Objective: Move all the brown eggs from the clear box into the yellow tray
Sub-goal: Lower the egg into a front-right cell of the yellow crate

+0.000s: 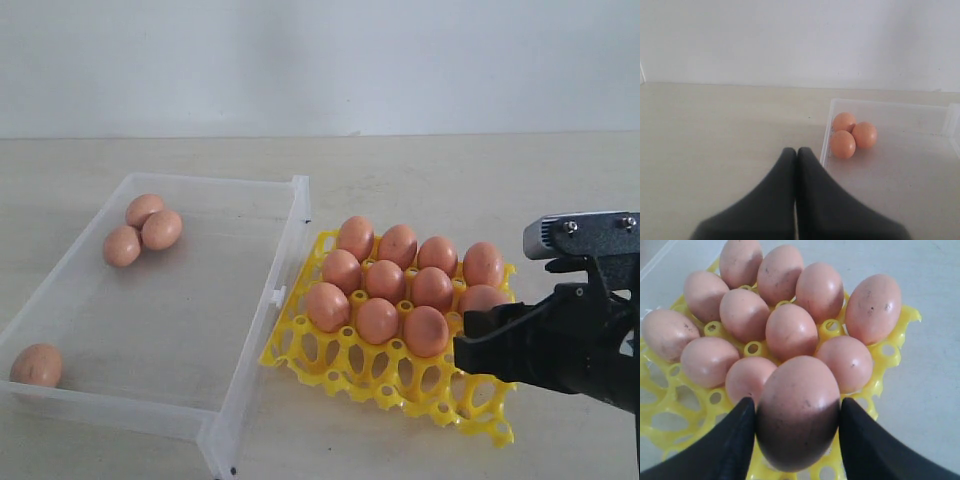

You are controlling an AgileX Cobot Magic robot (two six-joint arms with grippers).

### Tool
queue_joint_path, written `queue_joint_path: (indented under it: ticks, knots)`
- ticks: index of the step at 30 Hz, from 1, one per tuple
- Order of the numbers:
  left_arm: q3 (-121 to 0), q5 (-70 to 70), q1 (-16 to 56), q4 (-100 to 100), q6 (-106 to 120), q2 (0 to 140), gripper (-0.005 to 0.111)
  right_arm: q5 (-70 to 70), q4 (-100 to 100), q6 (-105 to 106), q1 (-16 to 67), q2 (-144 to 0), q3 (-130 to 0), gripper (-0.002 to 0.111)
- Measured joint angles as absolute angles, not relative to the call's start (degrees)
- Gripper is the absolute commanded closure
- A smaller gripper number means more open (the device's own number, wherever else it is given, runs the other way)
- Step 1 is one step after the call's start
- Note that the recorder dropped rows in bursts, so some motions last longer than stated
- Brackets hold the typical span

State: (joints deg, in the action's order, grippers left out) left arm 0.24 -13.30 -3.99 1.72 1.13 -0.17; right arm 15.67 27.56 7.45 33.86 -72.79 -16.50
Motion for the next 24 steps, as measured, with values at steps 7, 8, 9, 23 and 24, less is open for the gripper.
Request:
queue_joint_path:
  ticks: [7,8,9,23,24]
  knots:
    - [0.24,-13.30,-3.99,1.72,1.13,-0.17,0.111,19.69,27.07,7.45,33.86,-75.80,-16.50,0.108]
    - [0.24,-13.30,-3.99,1.72,1.13,-0.17,0.111,19.88,26.93,7.45,33.86,-76.29,-16.50,0.108]
    - [0.24,-13.30,-3.99,1.72,1.13,-0.17,0.111,20.00,26.93,7.45,33.86,-76.94,-16.50,0.108]
    - [0.24,-13.30,-3.99,1.72,1.13,-0.17,0.111,21.53,25.59,6.47,33.86,-80.00,-16.50,0.108]
    - [0.24,-13.30,-3.99,1.72,1.13,-0.17,0.111,21.51,25.59,6.47,33.86,-80.00,-16.50,0.108]
